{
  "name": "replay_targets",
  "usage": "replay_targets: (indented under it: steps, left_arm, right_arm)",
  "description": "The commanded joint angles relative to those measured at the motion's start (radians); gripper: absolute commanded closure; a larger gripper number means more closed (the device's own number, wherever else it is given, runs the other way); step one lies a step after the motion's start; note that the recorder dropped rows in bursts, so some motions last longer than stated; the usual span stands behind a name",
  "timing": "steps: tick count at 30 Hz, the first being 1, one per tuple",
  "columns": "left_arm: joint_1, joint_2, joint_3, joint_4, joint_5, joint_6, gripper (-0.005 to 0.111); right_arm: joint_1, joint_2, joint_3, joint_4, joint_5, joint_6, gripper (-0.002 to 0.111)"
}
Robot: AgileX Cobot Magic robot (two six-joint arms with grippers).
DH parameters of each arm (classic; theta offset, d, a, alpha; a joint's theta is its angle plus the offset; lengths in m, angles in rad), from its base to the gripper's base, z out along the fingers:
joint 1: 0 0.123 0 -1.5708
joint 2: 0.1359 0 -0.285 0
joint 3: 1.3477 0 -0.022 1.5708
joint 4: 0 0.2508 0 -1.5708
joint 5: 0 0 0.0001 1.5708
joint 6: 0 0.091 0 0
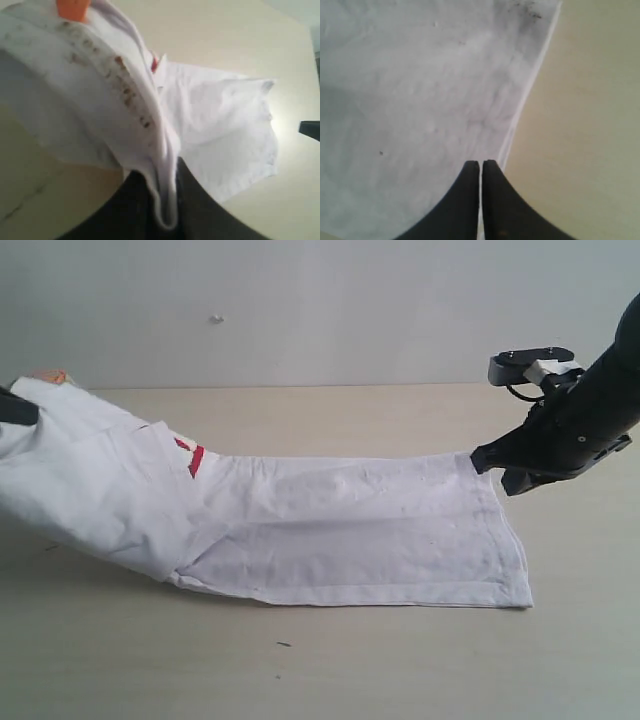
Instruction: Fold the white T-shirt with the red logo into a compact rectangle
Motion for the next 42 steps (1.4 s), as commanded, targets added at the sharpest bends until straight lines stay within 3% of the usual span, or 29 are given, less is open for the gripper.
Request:
replay_targets:
  steps: [1, 7, 11, 16, 27, 29, 31, 34, 36, 39, 42]
  left_arm:
    - [-0.092, -0.035, -0.010, -0.129, 0.011, 0.000, 0.107]
    - [-0.266, -0.037, -0.010, -0.289, -0.029, 0.057, 0.107]
    - [-0.407, -0.037, -0.010, -0.383, -0.119, 0.092, 0.107]
    - [-0.557, -0.027, -0.027, -0.449, -0.285, 0.112, 0.107]
    - [-0.799, 0.128, -0.205, -0.465, -0.413, 0.100, 0.106]
    - [-0.826, 0.155, -0.230, -0.465, -0.413, 0.100, 0.099]
    - [-0.848, 0.174, -0.255, -0.465, -0.413, 0.112, 0.083]
    - [-0.862, 0.186, -0.292, -0.465, -0.409, 0.112, 0.041]
    - [-0.862, 0.186, -0.319, -0.455, -0.392, 0.112, 0.023]
    - [-0.843, 0.184, -0.356, -0.448, -0.334, 0.108, 0.025]
    - [-0.811, 0.175, -0.371, -0.410, -0.278, 0.100, 0.036]
  right_arm:
    - [0.001, -0.002, 0.001, -0.184, -0.041, 0.127, 0.105]
    - [0.001, -0.002, 0.001, -0.556, 0.016, 0.445, 0.106]
    - [0.001, -0.002, 0.001, -0.704, 0.090, 0.583, 0.106]
    - [0.001, -0.002, 0.001, -0.697, 0.110, 0.595, 0.106]
    - [0.001, -0.002, 0.001, -0.604, 0.108, 0.601, 0.106]
    - [0.001, -0.002, 0.001, -0.604, 0.106, 0.601, 0.106]
    - [0.001, -0.002, 0.001, -0.597, 0.106, 0.601, 0.106]
    - [0.001, -0.002, 0.001, -0.597, 0.106, 0.601, 0.106]
    - [0.001, -0.002, 0.001, -0.597, 0.106, 0.601, 0.106]
    - [0.001, -0.002, 0.001, -0.597, 0.106, 0.601, 0.106]
    - [0.001, -0.002, 0.001, -0.597, 0.106, 0.601, 0.106]
